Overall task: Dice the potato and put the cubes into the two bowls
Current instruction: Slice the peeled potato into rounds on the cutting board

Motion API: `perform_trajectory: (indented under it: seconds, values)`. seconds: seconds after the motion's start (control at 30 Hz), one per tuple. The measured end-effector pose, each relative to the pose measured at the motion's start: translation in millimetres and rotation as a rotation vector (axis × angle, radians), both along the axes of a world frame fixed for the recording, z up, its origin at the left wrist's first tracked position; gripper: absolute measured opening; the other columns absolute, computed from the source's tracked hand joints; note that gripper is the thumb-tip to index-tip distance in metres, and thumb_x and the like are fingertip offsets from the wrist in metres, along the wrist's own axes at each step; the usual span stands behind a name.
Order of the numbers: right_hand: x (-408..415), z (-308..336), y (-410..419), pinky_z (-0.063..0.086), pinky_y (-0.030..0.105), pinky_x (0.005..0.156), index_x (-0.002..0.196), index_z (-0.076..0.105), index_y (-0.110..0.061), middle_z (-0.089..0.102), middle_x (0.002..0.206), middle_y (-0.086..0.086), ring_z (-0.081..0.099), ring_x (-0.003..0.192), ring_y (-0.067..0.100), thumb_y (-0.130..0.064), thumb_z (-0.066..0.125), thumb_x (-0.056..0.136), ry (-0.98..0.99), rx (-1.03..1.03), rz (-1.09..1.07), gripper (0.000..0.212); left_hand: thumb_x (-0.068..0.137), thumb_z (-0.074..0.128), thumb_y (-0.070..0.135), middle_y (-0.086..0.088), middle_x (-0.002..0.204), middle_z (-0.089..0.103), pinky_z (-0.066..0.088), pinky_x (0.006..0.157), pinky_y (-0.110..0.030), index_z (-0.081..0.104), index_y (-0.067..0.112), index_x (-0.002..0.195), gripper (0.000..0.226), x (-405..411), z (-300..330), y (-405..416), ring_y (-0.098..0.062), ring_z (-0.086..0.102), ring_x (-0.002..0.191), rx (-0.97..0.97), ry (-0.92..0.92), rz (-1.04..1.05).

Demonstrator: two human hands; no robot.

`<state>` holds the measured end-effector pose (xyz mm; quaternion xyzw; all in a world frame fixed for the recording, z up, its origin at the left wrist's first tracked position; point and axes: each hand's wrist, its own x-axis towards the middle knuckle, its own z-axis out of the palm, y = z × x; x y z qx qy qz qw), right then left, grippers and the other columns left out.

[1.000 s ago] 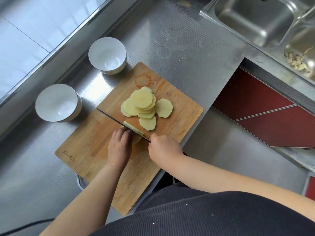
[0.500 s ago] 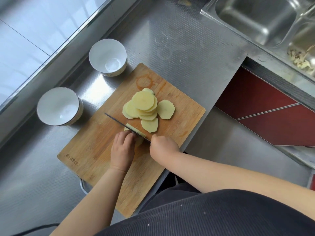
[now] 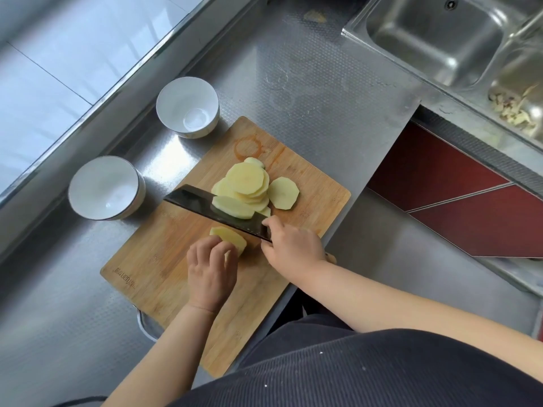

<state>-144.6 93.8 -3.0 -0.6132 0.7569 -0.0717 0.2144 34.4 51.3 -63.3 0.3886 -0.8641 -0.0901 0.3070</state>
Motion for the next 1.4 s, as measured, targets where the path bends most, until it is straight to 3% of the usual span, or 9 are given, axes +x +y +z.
perform_trajectory:
  seconds: [0.13, 0.27, 0.47, 0.73, 0.93, 1.07, 1.17, 1.23, 1.4]
  values:
    - [-2.2, 0.5, 2.1, 0.044, 0.034, 0.063, 0.126, 0.039, -0.018, 0.066, 0.102, 0.001, 0.064, 0.088, 0.024, -0.038, 0.051, 0.096, -0.004, -0.054, -0.047, 0.038, 0.092, 0.054, 0.02, -0.006, 0.106, 0.046, 0.035, 0.079, -0.035, 0.048, 0.016, 0.105, 0.014, -22.0, 30.9, -8.4, -0.026, 0.045, 0.092, -0.078, -0.02, -0.019]
    - [-7.3, -4.7, 3.9, 0.041, 0.032, 0.063, 0.117, 0.041, -0.015, 0.064, 0.098, 0.002, 0.064, 0.087, 0.023, -0.034, 0.058, 0.092, 0.02, -0.096, -0.076, 0.035, 0.096, 0.044, 0.038, -0.005, 0.106, 0.058, 0.034, 0.087, -0.039, 0.062, 0.017, 0.1, 0.028, -39.5, 41.7, -27.8, -0.029, 0.048, 0.101, 0.043, -0.298, 0.015]
    - [-9.3, -17.4, 2.0, 0.034, 0.027, 0.044, 0.094, 0.04, -0.012, 0.06, 0.064, 0.003, 0.058, 0.052, 0.021, -0.022, 0.084, 0.066, 0.205, -0.234, -0.079, 0.053, 0.099, 0.028, 0.048, -0.004, 0.109, 0.059, 0.033, 0.094, -0.037, 0.063, 0.018, 0.107, 0.046, -54.7, 43.4, -39.3, -0.027, 0.051, 0.107, 0.222, -0.437, 0.012]
    - [-1.9, -26.9, 14.1, 0.038, 0.026, 0.045, 0.095, 0.038, -0.015, 0.06, 0.065, -0.001, 0.06, 0.054, 0.017, -0.026, 0.083, 0.067, 0.254, -0.148, -0.028, 0.055, 0.096, 0.018, 0.058, -0.005, 0.113, 0.059, 0.033, 0.098, -0.038, 0.063, 0.014, 0.113, 0.064, -68.4, 33.8, -40.7, -0.027, 0.051, 0.109, 0.288, -0.534, 0.038]
    - [10.0, -18.8, 20.1, 0.044, 0.031, 0.063, 0.113, 0.038, -0.013, 0.064, 0.094, 0.001, 0.065, 0.084, 0.019, -0.028, 0.056, 0.094, 0.225, -0.034, 0.118, 0.03, 0.092, 0.004, 0.062, -0.004, 0.124, 0.055, 0.029, 0.101, -0.037, 0.059, 0.016, 0.119, 0.077, -69.1, 35.4, -50.4, -0.026, 0.046, 0.117, 0.376, -0.616, 0.061]
    - [11.9, -4.5, 16.7, 0.042, 0.036, 0.067, 0.127, 0.034, -0.012, 0.062, 0.108, 0.006, 0.062, 0.095, 0.026, -0.029, 0.046, 0.098, 0.043, 0.025, 0.101, 0.035, 0.097, 0.023, 0.049, -0.008, 0.119, 0.056, 0.034, 0.096, -0.039, 0.058, 0.012, 0.114, 0.054, -58.4, 48.1, -53.2, -0.026, 0.048, 0.113, 0.318, -0.347, 0.202]
    - [10.5, 2.5, 14.4, 0.037, 0.033, 0.06, 0.127, 0.032, -0.016, 0.066, 0.1, 0.006, 0.06, 0.079, 0.028, -0.03, 0.042, 0.099, -0.063, 0.103, 0.021, 0.033, 0.097, 0.043, 0.025, -0.015, 0.102, 0.055, 0.034, 0.088, -0.03, 0.056, 0.006, 0.099, 0.023, -32.6, 51.0, -47.0, -0.026, 0.044, 0.1, 0.169, 0.099, 0.336]
    - [8.9, 2.5, 14.1, 0.037, 0.034, 0.059, 0.126, 0.033, -0.018, 0.066, 0.091, 0.005, 0.054, 0.071, 0.026, -0.028, 0.04, 0.099, -0.132, 0.157, -0.059, 0.03, 0.095, 0.049, 0.019, -0.014, 0.099, 0.051, 0.038, 0.086, -0.03, 0.052, 0.008, 0.097, 0.012, -13.0, 39.9, -43.5, -0.026, 0.045, 0.097, 0.191, 0.239, 0.404]
    - [6.4, -1.0, 14.2, 0.039, 0.034, 0.059, 0.126, 0.037, -0.019, 0.063, 0.087, 0.002, 0.054, 0.072, 0.023, -0.027, 0.04, 0.099, -0.197, 0.229, -0.128, 0.029, 0.096, 0.055, 0.034, -0.006, 0.105, 0.05, 0.051, 0.08, -0.042, 0.048, 0.016, 0.096, 0.019, 14.7, 6.1, -16.9, -0.018, 0.052, 0.085, 0.904, 0.171, 0.576]
